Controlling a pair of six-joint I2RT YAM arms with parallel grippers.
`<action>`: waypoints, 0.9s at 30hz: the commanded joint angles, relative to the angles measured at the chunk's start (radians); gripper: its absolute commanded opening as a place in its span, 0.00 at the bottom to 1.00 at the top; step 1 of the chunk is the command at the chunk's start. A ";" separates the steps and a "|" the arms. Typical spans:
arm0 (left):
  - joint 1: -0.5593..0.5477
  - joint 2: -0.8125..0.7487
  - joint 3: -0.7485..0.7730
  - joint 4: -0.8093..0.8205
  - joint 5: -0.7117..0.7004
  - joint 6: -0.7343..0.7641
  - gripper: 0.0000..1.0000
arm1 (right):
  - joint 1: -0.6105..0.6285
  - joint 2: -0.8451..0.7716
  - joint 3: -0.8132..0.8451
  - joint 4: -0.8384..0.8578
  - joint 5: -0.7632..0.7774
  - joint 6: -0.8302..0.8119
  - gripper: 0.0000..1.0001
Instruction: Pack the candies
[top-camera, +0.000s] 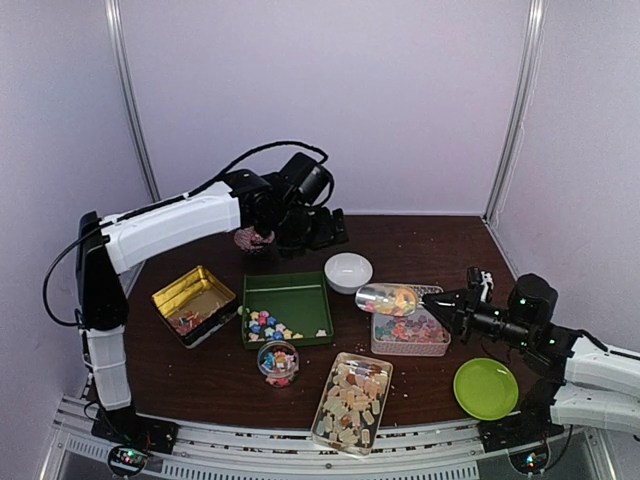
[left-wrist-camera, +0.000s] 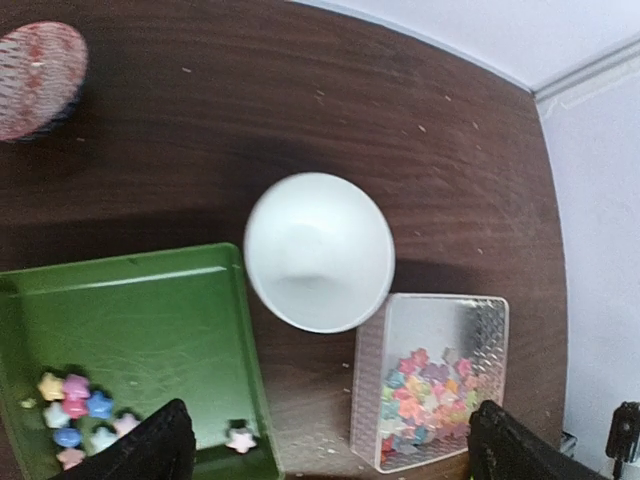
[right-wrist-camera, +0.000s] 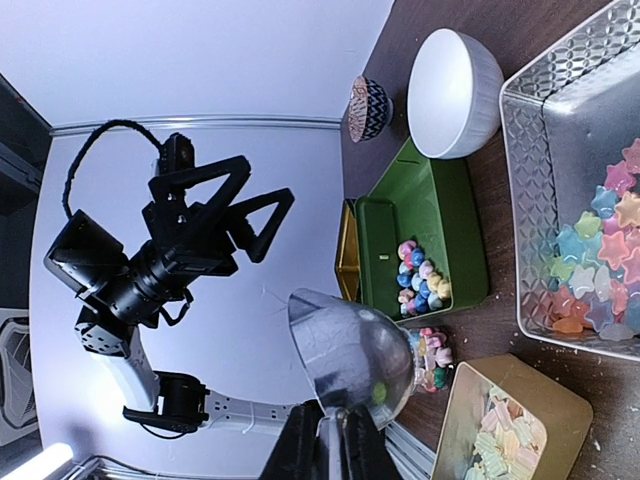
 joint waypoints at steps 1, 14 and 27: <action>0.102 -0.142 -0.138 -0.061 -0.122 0.061 0.98 | 0.021 0.091 0.063 0.115 -0.031 -0.015 0.00; 0.377 -0.642 -0.585 0.035 -0.223 0.404 0.98 | 0.169 0.536 0.213 0.405 -0.131 -0.021 0.00; 0.460 -0.705 -0.748 0.093 -0.174 0.466 0.98 | 0.257 0.769 0.328 0.421 -0.133 -0.020 0.00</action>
